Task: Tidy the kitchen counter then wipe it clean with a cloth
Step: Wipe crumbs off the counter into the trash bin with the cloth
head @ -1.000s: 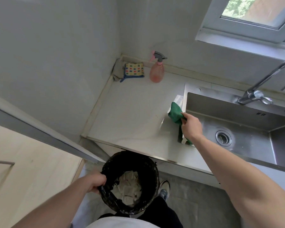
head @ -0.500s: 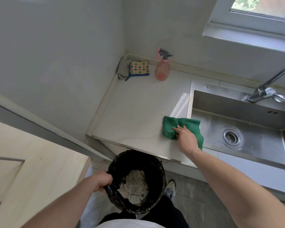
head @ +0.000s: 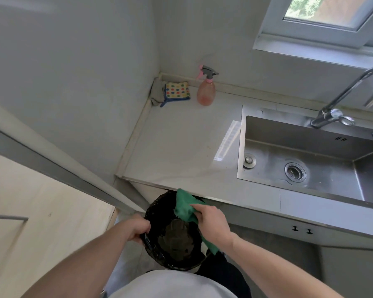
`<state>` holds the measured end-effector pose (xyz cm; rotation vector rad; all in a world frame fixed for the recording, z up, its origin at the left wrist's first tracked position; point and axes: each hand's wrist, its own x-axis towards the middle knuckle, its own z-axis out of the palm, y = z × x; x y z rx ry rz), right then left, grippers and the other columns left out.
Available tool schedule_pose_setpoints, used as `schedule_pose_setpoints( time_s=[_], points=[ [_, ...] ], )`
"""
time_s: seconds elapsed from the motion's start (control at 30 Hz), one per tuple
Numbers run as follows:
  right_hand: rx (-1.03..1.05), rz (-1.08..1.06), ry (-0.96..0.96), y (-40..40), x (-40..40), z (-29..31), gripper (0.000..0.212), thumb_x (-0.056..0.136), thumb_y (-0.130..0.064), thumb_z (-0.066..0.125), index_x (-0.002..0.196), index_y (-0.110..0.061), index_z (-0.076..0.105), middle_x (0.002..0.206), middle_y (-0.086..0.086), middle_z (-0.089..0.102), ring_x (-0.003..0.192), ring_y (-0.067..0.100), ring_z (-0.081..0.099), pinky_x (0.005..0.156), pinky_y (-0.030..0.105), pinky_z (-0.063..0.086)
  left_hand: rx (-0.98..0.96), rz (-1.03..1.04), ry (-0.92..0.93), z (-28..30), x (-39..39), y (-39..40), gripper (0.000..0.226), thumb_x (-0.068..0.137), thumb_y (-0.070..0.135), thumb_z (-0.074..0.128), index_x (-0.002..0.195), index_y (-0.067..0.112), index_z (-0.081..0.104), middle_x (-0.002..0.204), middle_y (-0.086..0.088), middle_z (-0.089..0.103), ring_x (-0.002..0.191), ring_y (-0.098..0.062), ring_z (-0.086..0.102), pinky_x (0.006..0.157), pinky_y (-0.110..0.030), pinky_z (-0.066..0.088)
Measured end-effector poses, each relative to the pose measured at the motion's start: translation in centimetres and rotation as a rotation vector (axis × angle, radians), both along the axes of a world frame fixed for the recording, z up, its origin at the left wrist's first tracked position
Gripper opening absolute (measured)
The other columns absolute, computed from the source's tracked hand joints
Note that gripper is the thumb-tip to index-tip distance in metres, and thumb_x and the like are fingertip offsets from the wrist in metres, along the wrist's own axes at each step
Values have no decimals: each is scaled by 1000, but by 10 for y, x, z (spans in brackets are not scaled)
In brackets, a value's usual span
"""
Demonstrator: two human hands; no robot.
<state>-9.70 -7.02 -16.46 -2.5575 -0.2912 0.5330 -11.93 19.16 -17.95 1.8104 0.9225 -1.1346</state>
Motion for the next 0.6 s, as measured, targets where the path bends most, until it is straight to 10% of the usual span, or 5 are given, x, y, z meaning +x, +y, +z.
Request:
schedule_pose_setpoints(
  time_s=[0.37, 0.6],
  points=[
    [163, -357, -183, -49, 110, 68, 21, 98, -21, 50, 100, -27, 70, 70, -9, 67, 63, 18, 61, 61, 38, 54, -4, 27, -4, 10, 0, -3, 19, 85, -11, 50, 95, 0, 62, 84, -15, 66, 59, -24, 68, 49, -30, 59],
    [-62, -315, -229, -64, 197, 49, 26, 94, -15, 46, 103, -26, 69, 85, 0, 66, 75, 28, 56, 61, 36, 48, -10, 58, 12, 3, 1, -6, 17, 85, -9, 49, 87, 2, 62, 82, -13, 64, 61, -22, 66, 51, -29, 56]
  ],
)
